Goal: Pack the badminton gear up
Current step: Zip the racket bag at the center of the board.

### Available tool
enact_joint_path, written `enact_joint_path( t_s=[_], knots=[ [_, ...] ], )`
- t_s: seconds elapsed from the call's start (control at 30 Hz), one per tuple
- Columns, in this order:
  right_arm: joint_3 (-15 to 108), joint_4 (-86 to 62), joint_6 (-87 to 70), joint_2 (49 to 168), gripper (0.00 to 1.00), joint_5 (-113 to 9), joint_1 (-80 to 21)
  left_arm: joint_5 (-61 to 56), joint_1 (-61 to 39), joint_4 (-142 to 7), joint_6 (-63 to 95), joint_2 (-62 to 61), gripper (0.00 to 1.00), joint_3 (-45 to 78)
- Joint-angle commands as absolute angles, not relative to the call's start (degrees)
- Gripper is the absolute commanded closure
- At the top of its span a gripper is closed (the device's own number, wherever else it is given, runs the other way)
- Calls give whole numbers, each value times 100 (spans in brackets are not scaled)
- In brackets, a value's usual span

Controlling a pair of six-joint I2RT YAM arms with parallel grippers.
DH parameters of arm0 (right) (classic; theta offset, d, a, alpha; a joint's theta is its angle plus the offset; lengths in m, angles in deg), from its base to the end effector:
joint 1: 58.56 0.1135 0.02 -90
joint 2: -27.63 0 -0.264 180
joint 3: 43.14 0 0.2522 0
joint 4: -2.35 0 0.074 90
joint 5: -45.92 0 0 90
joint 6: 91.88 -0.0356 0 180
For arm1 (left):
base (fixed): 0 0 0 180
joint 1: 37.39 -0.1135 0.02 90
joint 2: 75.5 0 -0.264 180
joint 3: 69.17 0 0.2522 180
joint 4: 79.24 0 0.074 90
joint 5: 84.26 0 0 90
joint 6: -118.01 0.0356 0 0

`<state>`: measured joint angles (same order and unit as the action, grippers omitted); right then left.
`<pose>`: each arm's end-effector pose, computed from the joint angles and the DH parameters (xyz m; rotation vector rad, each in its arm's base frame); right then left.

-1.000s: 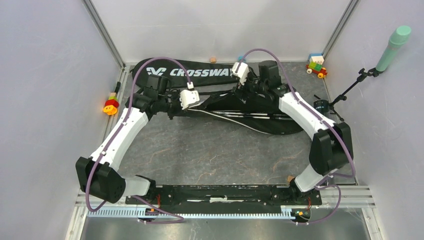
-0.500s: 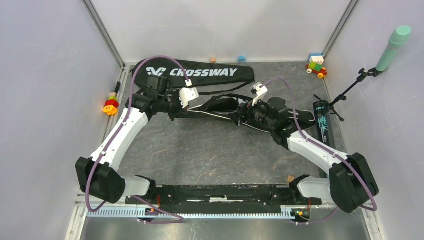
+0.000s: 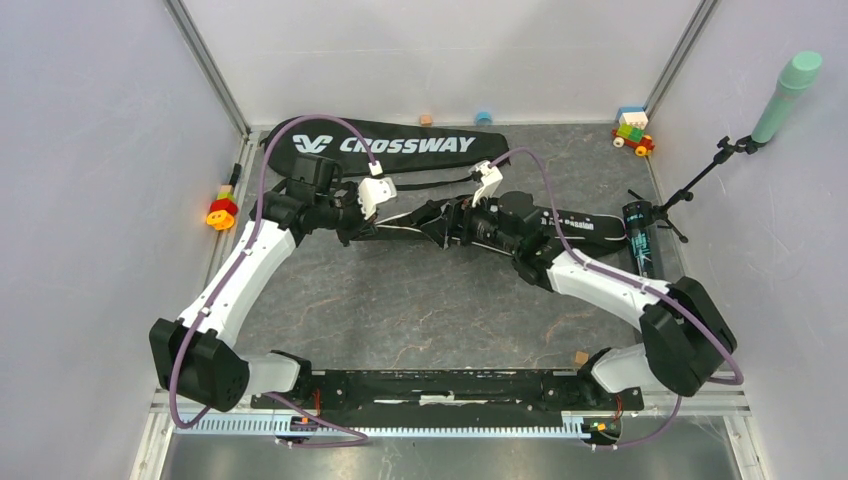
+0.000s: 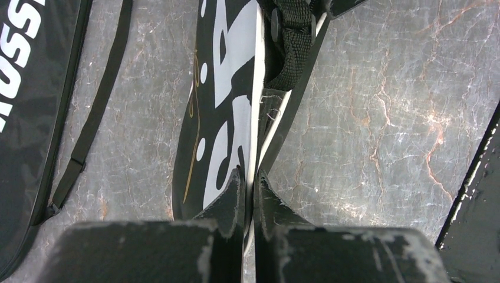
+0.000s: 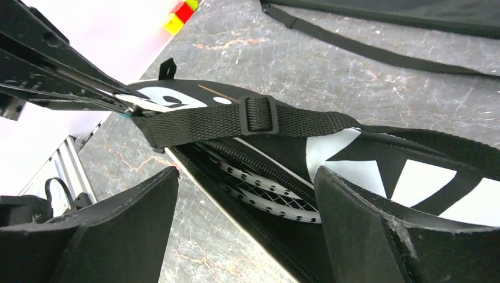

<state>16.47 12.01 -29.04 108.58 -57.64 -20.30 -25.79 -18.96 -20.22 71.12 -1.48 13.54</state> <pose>0.2459 0.2045 0.2605 -0.3630 1.8536 1.0155 0.2438 -0.1009 0.3251 1.3891 1.8715 -0.4607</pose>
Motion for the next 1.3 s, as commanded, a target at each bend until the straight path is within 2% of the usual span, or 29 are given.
enact_joint_path(
  t_s=[0.0, 0.13, 0.27, 0.4, 0.7, 0.8, 1.07, 1.27],
  knots=[
    [1925, 804, -2512, 10197, 10, -4950, -1935, -2705, -1851, -2558, 6493, -315, 98, 1341],
    [1699, 301, -2141, 9540, 8, -4561, -1936, -2629, -1858, -2613, 6407, -288, 98, 1347],
    [1402, 295, -2310, 9243, 9, -5382, -1936, -2622, -1851, -2643, 6328, -298, 98, 1326],
    [1445, 623, -2764, 9569, 17, -6037, -1936, -2764, -1854, -2577, 6387, -357, 98, 1308],
    [2126, 784, -3255, 10670, 40, -5763, -1936, -2851, -1773, -2575, 6464, -597, 98, 1139],
    [2221, 1093, -3553, 10960, 44, -5796, -1930, -2854, -1729, -2575, 6467, -598, 98, 1122],
    [1862, 2659, -4371, 11123, 46, -5850, -1872, -2855, -1657, -2575, 6466, -503, 98, 1104],
    [1838, 2925, -4380, 11199, 46, -5682, -1753, -2847, -1624, -2575, 6431, -430, 98, 1152]
  ],
)
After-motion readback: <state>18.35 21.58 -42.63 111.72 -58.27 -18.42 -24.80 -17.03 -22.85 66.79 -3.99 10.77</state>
